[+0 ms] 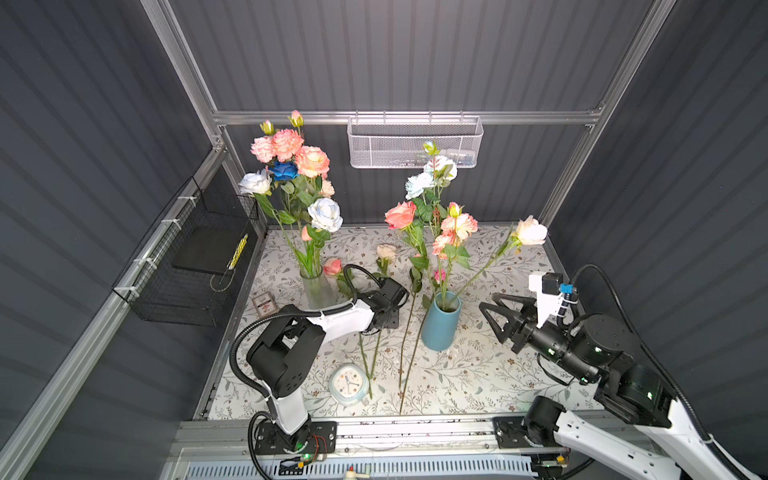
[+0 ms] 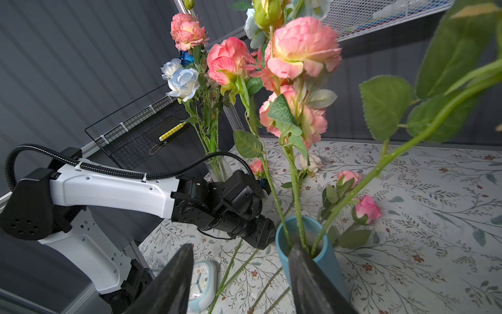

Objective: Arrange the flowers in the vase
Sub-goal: 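Open the right gripper and draw it back while the left lowers to the stems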

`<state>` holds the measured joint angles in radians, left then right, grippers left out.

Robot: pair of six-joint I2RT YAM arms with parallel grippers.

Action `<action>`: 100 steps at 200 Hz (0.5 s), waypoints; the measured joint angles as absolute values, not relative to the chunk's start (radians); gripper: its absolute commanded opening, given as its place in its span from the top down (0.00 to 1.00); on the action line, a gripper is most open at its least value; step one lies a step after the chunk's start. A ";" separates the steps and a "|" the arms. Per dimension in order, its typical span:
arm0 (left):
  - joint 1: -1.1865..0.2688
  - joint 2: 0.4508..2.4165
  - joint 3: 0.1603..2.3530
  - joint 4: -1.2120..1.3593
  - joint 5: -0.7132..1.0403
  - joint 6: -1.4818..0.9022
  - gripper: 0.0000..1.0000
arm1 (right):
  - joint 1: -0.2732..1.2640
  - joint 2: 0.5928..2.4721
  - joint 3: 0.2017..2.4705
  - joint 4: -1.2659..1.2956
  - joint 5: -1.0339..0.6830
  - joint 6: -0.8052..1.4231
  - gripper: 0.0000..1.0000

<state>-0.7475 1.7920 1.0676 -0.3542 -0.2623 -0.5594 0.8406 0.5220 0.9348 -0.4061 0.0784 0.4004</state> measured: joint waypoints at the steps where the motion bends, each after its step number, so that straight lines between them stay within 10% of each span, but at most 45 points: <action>1: -0.748 1.795 1.069 -0.356 -0.263 -0.561 0.53 | 0.841 0.522 0.935 -0.406 0.078 0.400 0.42; 100: -0.793 1.880 1.146 -0.414 -0.363 -0.534 0.96 | 0.841 0.490 0.926 -0.420 0.094 0.399 0.43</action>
<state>-0.7925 1.8801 1.1461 -0.4145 -0.3634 -0.5339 0.8406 0.4896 0.9257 -0.4202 0.0940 0.3988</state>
